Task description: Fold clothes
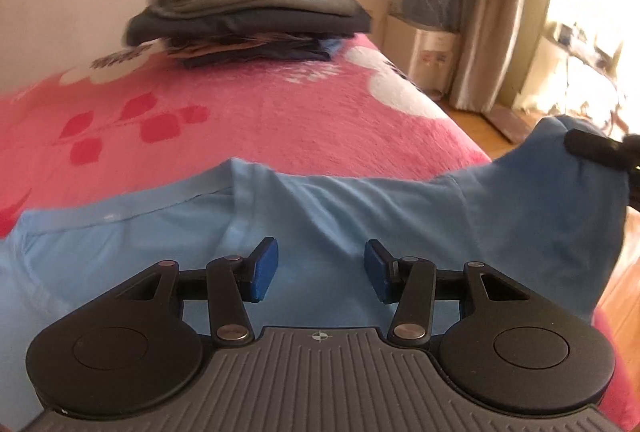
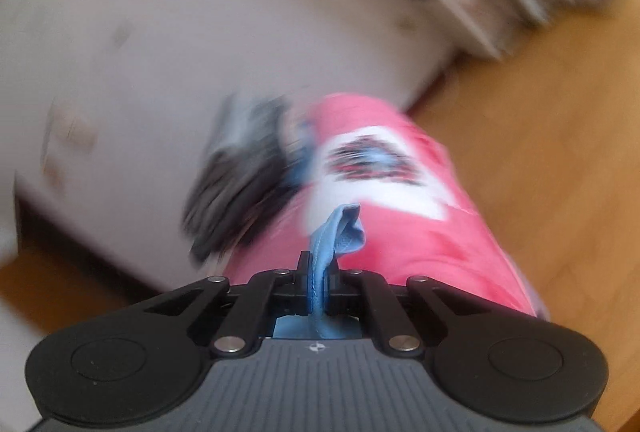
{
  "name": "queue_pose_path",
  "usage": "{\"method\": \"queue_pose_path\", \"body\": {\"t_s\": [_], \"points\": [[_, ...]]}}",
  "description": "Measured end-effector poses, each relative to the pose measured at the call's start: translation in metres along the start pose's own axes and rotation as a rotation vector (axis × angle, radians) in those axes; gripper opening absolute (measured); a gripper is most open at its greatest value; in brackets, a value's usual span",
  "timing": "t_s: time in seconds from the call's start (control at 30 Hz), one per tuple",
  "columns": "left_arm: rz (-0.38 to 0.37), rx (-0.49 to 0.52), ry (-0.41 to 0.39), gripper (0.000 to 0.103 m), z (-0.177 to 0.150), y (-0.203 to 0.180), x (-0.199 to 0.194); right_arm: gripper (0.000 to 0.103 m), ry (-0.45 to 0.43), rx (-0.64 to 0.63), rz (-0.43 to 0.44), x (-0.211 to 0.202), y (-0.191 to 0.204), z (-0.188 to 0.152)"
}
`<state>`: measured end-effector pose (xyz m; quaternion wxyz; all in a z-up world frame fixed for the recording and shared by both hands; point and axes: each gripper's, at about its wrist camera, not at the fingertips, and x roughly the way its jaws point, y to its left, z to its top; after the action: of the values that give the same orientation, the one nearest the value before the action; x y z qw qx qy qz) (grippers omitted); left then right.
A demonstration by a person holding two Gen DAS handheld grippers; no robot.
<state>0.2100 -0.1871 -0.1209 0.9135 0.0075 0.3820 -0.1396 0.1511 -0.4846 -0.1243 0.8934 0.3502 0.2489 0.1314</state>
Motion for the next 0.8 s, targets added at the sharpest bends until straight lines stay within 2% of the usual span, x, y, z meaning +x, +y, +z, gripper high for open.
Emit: {"method": "queue_pose_path", "body": {"t_s": [0.07, 0.13, 0.2, 0.23, 0.3, 0.37, 0.43, 0.53, 0.6, 0.67, 0.8], "points": [[-0.007, -0.074, -0.003, 0.048, 0.0, 0.015, -0.012, 0.007, 0.038, -0.206, -0.003, 0.003, 0.045, -0.005], [0.017, -0.119, -0.008, 0.048, -0.003, 0.027, -0.026, 0.017, 0.08, -0.444, -0.029, 0.01, 0.088, -0.027], [0.042, -0.155, -0.009, 0.05, -0.005, 0.04, -0.038, 0.055, 0.121, -0.632, -0.061, 0.017, 0.116, -0.058], [0.044, -0.177, -0.007, 0.05, -0.007, 0.046, -0.043, 0.06, 0.145, -0.709, -0.075, 0.02, 0.124, -0.074], [0.04, -0.211, -0.008, 0.05, -0.009, 0.056, -0.05, 0.06, 0.194, -0.859, -0.103, 0.027, 0.138, -0.107], [0.027, -0.22, -0.012, 0.05, -0.011, 0.058, -0.055, 0.06, 0.204, -0.939, -0.106, 0.019, 0.146, -0.127], [-0.005, -0.212, -0.014, 0.05, -0.012, 0.056, -0.056, 0.062, 0.19, -0.935, -0.062, 0.001, 0.152, -0.133], [-0.072, -0.181, -0.017, 0.05, -0.014, 0.044, -0.054, 0.063, 0.22, -0.872, 0.005, -0.02, 0.155, -0.129], [-0.099, -0.157, -0.017, 0.05, -0.014, 0.035, -0.051, 0.063, 0.204, -0.846, -0.019, -0.035, 0.152, -0.122], [-0.106, -0.136, -0.015, 0.05, -0.014, 0.028, -0.046, 0.062, 0.153, -0.796, -0.08, -0.043, 0.142, -0.107], [-0.118, -0.094, -0.01, 0.05, -0.014, 0.014, -0.037, 0.054, 0.109, -0.631, -0.189, -0.03, 0.11, -0.069]]}}
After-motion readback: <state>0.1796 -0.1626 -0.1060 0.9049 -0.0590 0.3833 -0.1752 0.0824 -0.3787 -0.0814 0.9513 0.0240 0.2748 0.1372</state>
